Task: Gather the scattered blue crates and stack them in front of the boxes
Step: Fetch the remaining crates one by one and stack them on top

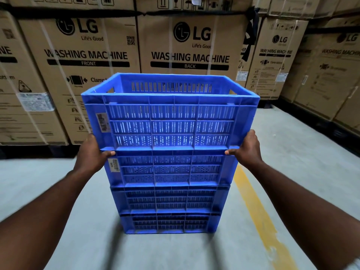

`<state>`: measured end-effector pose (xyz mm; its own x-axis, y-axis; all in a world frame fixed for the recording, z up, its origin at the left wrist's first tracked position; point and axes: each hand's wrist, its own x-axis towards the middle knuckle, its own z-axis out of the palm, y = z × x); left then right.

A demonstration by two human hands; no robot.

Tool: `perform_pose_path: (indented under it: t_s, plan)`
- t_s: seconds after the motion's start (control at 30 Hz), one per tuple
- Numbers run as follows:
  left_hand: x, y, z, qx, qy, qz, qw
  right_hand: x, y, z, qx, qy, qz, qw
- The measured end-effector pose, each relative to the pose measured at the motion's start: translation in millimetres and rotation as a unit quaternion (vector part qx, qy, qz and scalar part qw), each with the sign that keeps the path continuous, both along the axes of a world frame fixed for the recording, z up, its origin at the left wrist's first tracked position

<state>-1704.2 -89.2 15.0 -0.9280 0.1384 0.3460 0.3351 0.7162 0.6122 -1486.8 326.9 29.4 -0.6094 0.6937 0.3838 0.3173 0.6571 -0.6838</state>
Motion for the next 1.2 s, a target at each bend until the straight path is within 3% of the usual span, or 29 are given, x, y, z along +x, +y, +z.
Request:
perform_pose_path:
  t_s: [0.33,0.57,0.73,0.8,0.93,1.2]
  plan:
    - [9,5,0,-0.01,-0.009,0.023,1.0,3,-1,0,-0.02,-0.004,0.021,1.0]
    - [9,13,4,0.01,-0.053,0.03,0.998,-8,-9,-4,-0.078,0.052,0.012,0.996]
    - [13,22,12,0.041,-0.1,0.055,0.993,-11,-15,1,-0.081,0.019,-0.022,0.996]
    - [21,26,17,0.076,-0.058,0.07,0.993,-8,-23,8,-0.015,0.009,-0.057,0.998]
    - [37,40,52,0.121,0.111,0.056,0.985,-8,-32,38,0.149,0.095,-0.071,0.982]
    - [25,45,74,0.121,0.152,0.094,0.976,-9,-26,59,0.12,0.13,-0.018,0.984]
